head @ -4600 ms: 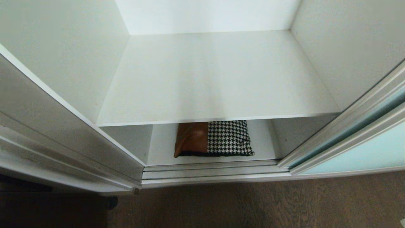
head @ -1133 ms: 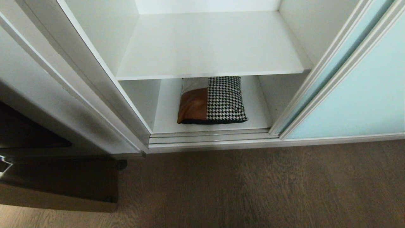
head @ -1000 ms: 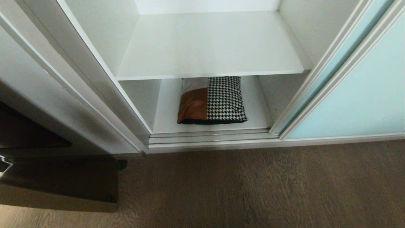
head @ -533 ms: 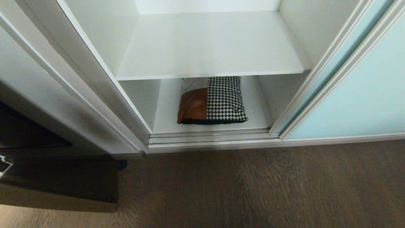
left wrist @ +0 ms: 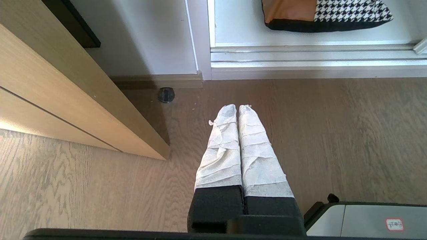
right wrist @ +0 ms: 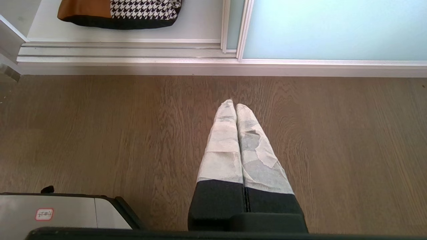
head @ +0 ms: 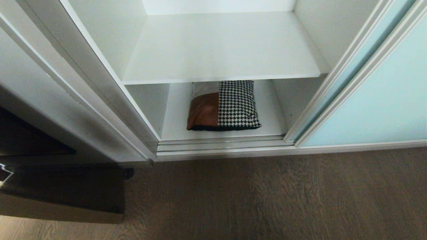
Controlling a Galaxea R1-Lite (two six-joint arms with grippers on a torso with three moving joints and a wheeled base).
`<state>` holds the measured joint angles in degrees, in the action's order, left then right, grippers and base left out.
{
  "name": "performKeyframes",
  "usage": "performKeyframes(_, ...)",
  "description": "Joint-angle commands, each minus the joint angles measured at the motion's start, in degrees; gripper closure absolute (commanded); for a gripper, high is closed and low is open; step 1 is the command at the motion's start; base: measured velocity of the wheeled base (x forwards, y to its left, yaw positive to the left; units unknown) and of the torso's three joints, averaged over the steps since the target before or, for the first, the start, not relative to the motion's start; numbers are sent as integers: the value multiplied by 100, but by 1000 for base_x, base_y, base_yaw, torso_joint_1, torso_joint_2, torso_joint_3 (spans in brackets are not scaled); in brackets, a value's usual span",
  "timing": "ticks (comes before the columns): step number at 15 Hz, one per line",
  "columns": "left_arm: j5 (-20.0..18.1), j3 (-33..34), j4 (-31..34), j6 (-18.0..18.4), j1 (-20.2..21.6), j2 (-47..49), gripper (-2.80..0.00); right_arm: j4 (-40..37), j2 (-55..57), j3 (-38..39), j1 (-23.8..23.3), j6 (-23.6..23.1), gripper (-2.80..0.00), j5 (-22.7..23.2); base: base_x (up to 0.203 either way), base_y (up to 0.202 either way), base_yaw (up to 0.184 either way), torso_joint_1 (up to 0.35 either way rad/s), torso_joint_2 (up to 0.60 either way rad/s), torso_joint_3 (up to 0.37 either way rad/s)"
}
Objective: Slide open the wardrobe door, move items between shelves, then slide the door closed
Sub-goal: Close the door
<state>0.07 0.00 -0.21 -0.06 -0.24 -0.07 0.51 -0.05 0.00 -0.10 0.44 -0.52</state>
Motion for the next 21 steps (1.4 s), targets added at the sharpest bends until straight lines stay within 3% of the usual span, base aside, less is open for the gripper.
performKeyframes(1, 1, 0, -6, -3, -2, -1, 0, 2, 6, 0, 1, 0, 0, 0, 0, 0, 0, 0, 0, 0)
performKeyframes(21, 1, 0, -6, -3, -2, -1, 0, -25, 5, 9, 1, -75, 0, -9, 0, 0, 0, 0, 0, 0)
